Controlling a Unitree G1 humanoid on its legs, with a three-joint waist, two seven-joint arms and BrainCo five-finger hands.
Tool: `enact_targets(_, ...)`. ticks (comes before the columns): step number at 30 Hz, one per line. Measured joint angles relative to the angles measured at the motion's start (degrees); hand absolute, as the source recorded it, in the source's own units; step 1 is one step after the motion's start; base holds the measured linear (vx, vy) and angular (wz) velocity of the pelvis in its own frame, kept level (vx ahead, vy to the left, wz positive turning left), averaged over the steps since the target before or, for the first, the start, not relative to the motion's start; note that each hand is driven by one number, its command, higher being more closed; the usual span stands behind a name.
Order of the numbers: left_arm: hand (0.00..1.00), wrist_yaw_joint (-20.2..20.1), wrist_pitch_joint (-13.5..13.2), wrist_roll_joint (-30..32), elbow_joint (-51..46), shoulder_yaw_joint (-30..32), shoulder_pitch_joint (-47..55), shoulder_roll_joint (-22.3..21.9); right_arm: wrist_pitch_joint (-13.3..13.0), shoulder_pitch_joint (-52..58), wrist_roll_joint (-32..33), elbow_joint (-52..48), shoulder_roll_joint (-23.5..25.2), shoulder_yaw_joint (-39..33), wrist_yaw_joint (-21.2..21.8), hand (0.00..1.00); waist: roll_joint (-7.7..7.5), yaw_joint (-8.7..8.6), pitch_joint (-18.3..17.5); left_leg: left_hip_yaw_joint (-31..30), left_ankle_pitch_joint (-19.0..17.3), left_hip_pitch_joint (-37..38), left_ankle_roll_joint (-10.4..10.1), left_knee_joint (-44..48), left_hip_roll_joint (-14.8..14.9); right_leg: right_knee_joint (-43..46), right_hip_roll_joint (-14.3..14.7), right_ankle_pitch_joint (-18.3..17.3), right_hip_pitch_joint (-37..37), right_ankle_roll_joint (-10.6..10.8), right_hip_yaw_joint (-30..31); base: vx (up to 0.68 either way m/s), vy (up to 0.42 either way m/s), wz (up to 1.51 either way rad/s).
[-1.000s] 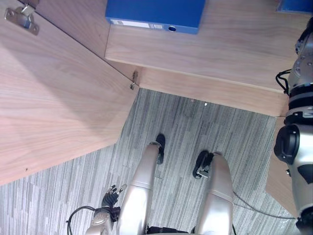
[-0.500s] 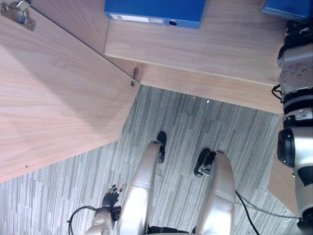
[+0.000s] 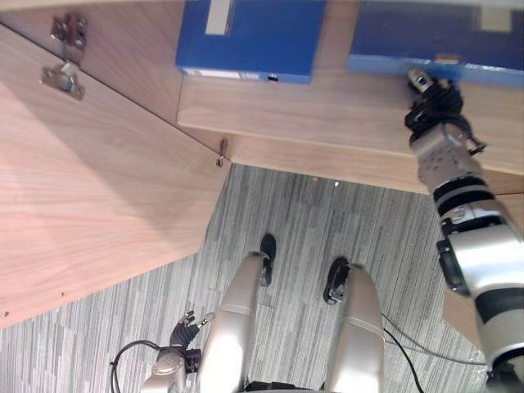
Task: Walk over to the cabinet, pick up the folder, carry it to the office cabinet, place the folder inside the office cabinet, then close the office cabinet door
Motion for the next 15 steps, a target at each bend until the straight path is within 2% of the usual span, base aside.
enact_targets(2, 0.0, 0.0, -0.1, 0.6, 0.5, 0.0, 0.0, 0.0, 0.0, 2.2, 0.9, 0.0, 2.3, -2.1, 0.5, 0.0, -0.11, 0.25, -0.9, 0.2, 0.2, 1.2, 0.0, -1.3, 0.4, -1.5, 0.4, 0.7, 1.1, 0.0, 0.0, 0.04, 0.013, -0.13)
enact_targets(7, 0.0, 0.0, -0.1, 0.7, 0.8, 0.2, 0.0, -0.1, 0.6, 4.5, 0.6, 0.0, 4.0, -4.2, 1.5, 0.0, -0.3, 0.6, -1.2, 0.4, 1.0, 3.3, 0.0, -3.4, 0.6, -3.8, 0.8, 1.8, 3.1, 0.2, -0.1, 0.01, 0.018, -0.06)
enact_targets(10, 0.0, -0.3, -0.3, 0.7, 0.8, 0.3, 0.2, -0.1, 2.7, 6.6, -4.0, 0.0, 4.6, -4.1, 2.8, 0.0, -0.42, 0.78, -1.7, 0.8, 1.7, 5.2, 0.3, -5.6, 0.8, -6.1, 1.0, 3.0, 4.7, 0.4, -0.1, 0.01, 0.034, -0.09)
enact_targets(12, 0.0, -0.7, -0.7, 1.2, 0.7, 0.4, 0.4, -0.1, 5.5, 7.9, -14.9, 0.5, 5.2, -3.3, 4.8, 0.0, -0.44, 0.95, -1.9, 1.2, 2.5, 7.2, 0.4, -7.8, 1.2, -8.8, 1.5, 4.3, 6.6, 0.6, -0.1, 0.02, 0.036, -0.16)
enact_targets(13, 0.0, -0.8, -0.8, 1.3, 0.7, 0.4, 0.4, -0.1, 6.0, 8.2, -17.5, 0.8, 5.4, -2.7, 5.2, 0.0, -0.43, 0.99, -2.0, 1.3, 2.7, 7.7, 0.4, -8.4, 1.3, -9.6, 1.7, 4.7, 7.2, 0.6, -0.1, 0.02, 0.037, -0.15)
enact_targets(15, 0.0, -1.2, -1.1, 2.0, 0.6, 0.4, 0.5, -0.1, 7.6, 8.4, -27.7, 2.2, 5.8, -0.1, 6.1, 0.0, -0.45, 1.02, -2.0, 1.6, 3.5, 9.6, 0.6, -10.5, 1.4, -11.7, 1.8, 5.7, 8.9, 0.8, -0.2, 0.02, 0.032, -0.09)
